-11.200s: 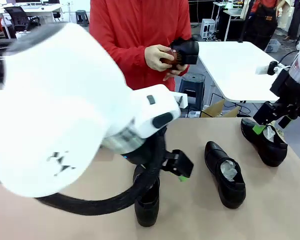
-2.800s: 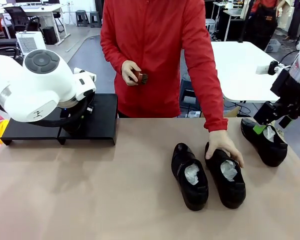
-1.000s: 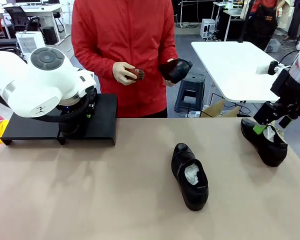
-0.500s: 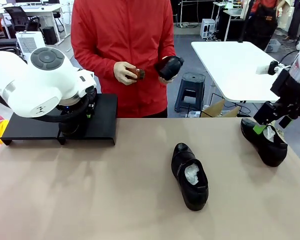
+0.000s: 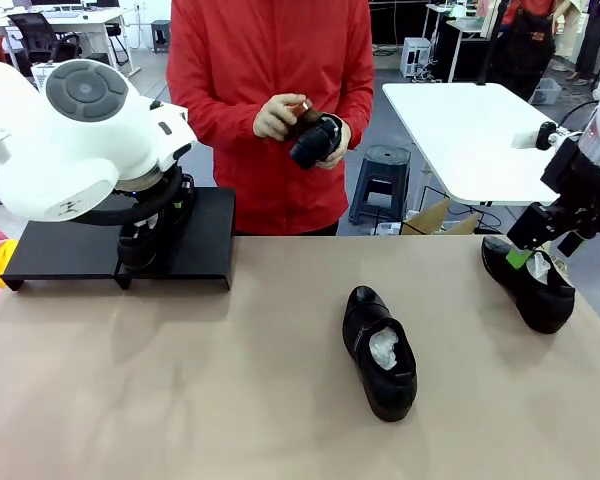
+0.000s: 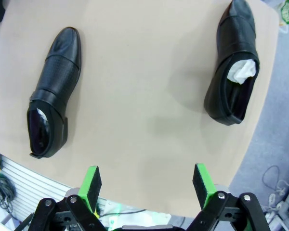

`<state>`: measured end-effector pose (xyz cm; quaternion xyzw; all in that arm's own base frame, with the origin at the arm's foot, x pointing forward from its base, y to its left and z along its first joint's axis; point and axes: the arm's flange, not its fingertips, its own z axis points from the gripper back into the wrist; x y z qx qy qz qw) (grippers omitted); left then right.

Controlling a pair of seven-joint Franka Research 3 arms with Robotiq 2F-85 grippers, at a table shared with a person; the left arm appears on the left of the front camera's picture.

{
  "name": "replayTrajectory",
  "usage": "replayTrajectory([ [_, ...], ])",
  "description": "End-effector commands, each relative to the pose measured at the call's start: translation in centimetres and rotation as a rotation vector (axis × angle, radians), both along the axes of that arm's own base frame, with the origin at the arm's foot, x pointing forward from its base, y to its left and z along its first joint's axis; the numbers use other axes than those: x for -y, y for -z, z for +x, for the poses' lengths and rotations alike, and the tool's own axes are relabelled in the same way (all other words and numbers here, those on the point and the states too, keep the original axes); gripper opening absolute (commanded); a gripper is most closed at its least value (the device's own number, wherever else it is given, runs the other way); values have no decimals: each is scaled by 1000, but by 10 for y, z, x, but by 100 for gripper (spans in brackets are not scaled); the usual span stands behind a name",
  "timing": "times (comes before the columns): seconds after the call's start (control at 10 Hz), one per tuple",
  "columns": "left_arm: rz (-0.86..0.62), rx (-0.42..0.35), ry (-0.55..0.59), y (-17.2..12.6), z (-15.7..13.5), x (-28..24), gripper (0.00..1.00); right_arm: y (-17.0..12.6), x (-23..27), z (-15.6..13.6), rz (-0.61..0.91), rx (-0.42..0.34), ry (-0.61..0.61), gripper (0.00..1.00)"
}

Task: Organize the shoes by placing them on the stand.
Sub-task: Pick up one Shoe and place it in the middle of the table.

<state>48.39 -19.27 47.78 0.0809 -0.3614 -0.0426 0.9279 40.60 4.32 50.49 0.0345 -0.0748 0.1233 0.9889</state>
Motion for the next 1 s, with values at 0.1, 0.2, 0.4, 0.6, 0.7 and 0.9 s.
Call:
replayTrajectory([
  [0.1,-61,-129,36,-24,-76,22,74,-2,0,1,-4,3,4,100],
  [0.2,-30,-205,85,-29,-97,28,74,-2,0,1,-4,3,4,100],
  [0.4,-114,-313,147,-26,-113,23,74,-2,0,1,-4,3,4,100],
  [0.6,-242,-406,129,-10,-109,11,74,-2,0,1,-4,3,4,100],
  [0.7,-142,-314,146,-13,-114,47,74,-2,0,1,-4,3,4,100],
  [0.9,-142,-314,146,-13,-114,47,74,-2,0,1,-4,3,4,100],
])
